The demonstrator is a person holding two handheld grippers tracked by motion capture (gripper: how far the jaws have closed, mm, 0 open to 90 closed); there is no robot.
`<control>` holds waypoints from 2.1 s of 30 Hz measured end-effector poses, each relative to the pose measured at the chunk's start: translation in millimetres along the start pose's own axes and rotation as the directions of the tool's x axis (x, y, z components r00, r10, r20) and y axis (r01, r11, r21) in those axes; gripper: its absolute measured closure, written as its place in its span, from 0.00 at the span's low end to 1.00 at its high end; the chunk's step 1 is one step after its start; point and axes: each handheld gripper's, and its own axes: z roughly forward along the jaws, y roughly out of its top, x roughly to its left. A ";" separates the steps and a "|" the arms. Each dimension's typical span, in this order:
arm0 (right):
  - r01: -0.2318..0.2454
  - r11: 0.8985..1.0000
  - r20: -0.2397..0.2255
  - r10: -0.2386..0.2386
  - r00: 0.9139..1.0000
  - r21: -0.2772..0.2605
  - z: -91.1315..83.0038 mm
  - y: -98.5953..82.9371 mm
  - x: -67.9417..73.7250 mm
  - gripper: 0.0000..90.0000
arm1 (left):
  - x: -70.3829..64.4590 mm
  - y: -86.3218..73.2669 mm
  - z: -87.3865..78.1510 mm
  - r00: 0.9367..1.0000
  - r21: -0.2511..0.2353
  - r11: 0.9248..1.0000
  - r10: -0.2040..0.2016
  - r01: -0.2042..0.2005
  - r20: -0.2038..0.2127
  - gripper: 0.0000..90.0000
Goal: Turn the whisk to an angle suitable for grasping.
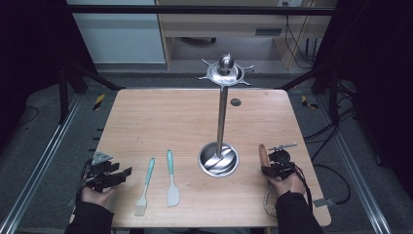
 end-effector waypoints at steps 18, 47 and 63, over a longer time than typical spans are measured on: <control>0.056 0.997 -0.017 -0.055 0.998 0.059 0.7 3.5 -6.3 0.76 | -1.3 0.1 1.8 1.000 0.011 1.000 0.009 -0.009 0.012 0.48; 0.133 0.991 0.036 -0.133 0.990 0.015 2.9 12.3 1.0 0.60 | -4.4 -0.2 3.3 0.999 0.017 0.999 0.029 -0.030 0.015 0.49; 0.043 0.995 0.018 -0.045 0.999 0.088 7.8 12.8 -1.4 0.76 | -4.6 -0.2 4.5 0.999 0.035 0.999 0.034 -0.034 0.011 0.50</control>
